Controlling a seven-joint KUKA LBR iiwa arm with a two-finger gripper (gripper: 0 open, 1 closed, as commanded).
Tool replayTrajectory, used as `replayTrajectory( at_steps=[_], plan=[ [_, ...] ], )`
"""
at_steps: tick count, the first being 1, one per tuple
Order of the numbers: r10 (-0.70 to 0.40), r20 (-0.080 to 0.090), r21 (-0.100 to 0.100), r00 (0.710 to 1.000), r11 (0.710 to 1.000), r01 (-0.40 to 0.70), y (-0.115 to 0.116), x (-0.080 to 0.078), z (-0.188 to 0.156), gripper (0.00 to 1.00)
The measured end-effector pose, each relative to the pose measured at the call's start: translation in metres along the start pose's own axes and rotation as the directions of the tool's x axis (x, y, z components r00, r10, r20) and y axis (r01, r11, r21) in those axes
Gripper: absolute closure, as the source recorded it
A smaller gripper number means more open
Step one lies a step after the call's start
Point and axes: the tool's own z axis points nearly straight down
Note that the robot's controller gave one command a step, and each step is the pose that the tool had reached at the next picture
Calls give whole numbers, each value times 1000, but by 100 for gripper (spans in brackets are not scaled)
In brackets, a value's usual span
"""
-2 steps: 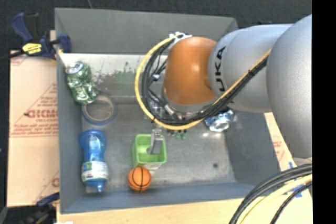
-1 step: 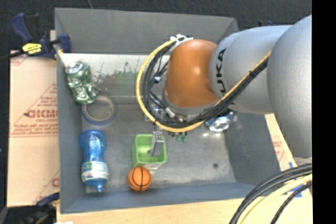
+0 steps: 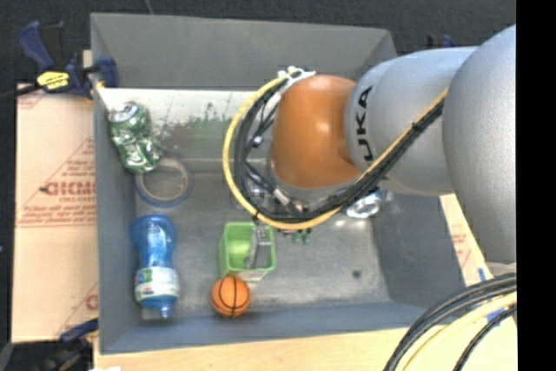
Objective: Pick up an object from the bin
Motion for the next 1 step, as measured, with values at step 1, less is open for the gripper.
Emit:
replayTrajectory(
  at_steps=[1],
  plan=[
    [-121,2,1,993,993,121,-8,-3,73,0]
  ],
)
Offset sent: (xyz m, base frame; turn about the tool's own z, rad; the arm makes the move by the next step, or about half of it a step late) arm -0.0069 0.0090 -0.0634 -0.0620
